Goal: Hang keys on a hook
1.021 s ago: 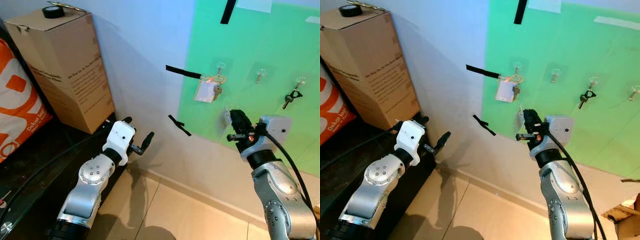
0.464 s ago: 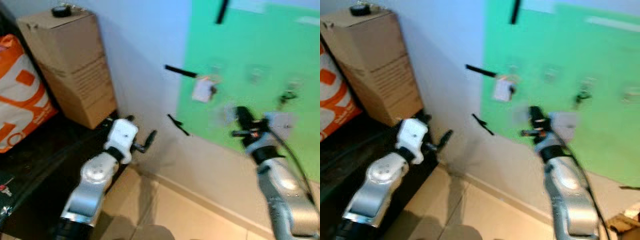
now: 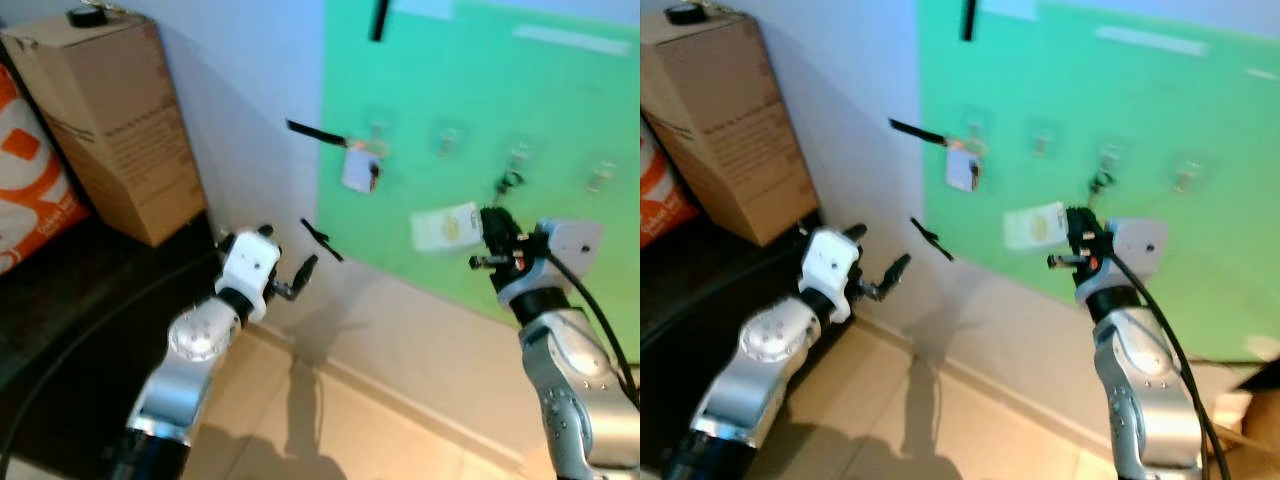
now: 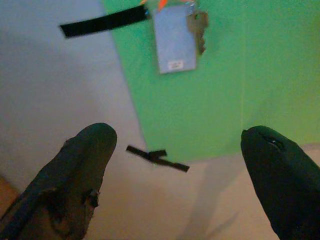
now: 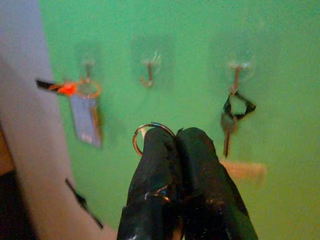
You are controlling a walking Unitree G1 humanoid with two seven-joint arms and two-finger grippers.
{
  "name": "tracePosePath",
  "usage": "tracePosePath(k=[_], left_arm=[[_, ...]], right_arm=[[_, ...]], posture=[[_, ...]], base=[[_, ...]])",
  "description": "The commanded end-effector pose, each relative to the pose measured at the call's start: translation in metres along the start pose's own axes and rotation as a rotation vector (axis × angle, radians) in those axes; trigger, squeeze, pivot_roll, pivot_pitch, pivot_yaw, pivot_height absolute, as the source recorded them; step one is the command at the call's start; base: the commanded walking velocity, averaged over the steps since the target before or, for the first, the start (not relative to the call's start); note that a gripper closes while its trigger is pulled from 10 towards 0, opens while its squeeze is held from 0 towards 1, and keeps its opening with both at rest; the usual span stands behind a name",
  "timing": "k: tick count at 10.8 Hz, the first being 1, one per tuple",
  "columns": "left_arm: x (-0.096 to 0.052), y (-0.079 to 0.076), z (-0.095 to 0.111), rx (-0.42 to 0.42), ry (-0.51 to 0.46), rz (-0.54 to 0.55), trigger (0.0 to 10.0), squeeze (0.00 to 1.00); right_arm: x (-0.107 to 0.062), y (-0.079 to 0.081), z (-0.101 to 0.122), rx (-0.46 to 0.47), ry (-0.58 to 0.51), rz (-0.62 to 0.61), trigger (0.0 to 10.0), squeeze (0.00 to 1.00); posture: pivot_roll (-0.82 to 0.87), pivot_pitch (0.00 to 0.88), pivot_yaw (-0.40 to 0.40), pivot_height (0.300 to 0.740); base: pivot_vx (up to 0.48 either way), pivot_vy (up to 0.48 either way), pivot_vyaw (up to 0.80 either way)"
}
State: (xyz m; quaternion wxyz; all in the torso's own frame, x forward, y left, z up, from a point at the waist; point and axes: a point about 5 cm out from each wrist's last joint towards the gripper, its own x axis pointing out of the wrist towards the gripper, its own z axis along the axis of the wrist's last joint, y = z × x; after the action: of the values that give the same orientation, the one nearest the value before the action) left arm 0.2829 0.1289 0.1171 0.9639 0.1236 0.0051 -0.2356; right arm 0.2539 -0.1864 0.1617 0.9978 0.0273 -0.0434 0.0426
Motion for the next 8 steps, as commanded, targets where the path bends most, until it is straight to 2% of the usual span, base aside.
tracePosePath(k=[1,3,6,8], left_arm=[[0.0004,0.0034,0.0021,0.01,-0.001,0.005,10.0,0.0],[0.0008,0.0037,0.0027,0.005,-0.003,0.011,10.0,0.0],[0.0036,0.0075,0.0038,-0.041,-0.001,0.065,10.0,0.0],[0.0053,0.0029,0.0059,-0.061,-0.014,0.028,10.0,0.0]], right_arm=[[0.0033,0.0041,0.0087,-0.008,-0.031,0.024,10.0,0.0],[0.0044,0.0047,0.0097,-0.002,-0.033,0.024,10.0,0.0],[0.0063,0.0015,0.0093,-0.009,-0.022,-0.021,10.0,0.0],[0.0077,-0.001,0.0115,-0.013,-0.026,-0.034,10.0,0.0]], posture=[[-0.13,0.0,-0.007,0.74],[-0.13,0.0,-0.007,0.74],[-0.13,0.0,-0.003,0.74],[-0.13,0.0,-0.002,0.74]], base=[[0.0,-0.296,0.0],[0.0,-0.302,0.0],[0.0,0.0,0.0],[0.0,0.0,0.0]])
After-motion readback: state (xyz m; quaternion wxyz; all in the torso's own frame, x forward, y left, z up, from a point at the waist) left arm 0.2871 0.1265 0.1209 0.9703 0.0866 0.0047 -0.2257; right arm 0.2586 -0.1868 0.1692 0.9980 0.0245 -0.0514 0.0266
